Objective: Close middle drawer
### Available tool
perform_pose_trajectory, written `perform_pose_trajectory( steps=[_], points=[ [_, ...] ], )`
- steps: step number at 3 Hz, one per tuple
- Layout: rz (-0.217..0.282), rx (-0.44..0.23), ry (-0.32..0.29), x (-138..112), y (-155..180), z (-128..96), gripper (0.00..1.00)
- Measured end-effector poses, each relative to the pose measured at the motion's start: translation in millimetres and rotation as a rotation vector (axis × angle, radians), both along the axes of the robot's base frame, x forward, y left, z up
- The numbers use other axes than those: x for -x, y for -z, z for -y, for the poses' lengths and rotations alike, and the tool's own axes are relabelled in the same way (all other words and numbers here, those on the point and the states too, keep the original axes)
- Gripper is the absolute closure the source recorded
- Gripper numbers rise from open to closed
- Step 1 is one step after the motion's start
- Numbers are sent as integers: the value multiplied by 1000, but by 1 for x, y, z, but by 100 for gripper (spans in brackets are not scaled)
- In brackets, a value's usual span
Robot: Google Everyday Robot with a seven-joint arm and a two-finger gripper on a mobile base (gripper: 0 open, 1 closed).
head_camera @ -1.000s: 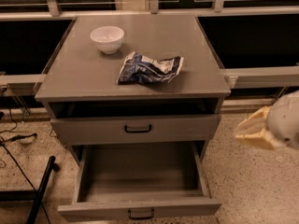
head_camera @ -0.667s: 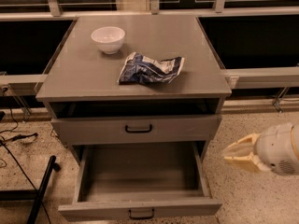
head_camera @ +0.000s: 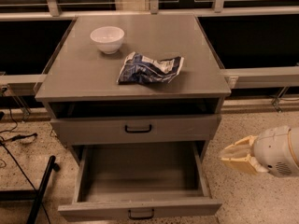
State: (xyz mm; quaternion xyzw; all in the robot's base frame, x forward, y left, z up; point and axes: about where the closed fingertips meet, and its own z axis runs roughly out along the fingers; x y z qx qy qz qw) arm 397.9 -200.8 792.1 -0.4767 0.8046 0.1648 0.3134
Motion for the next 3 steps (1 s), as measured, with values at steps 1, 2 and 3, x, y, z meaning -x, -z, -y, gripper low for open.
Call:
perform_pose_trajectory(
  steps=[1, 2, 3],
  points=[
    [-35, -42, 23, 11, 27, -2, 100],
    [-89, -115, 73, 32, 75, -7, 100],
    [-121, -175, 125, 51, 118, -12, 100]
  ],
)
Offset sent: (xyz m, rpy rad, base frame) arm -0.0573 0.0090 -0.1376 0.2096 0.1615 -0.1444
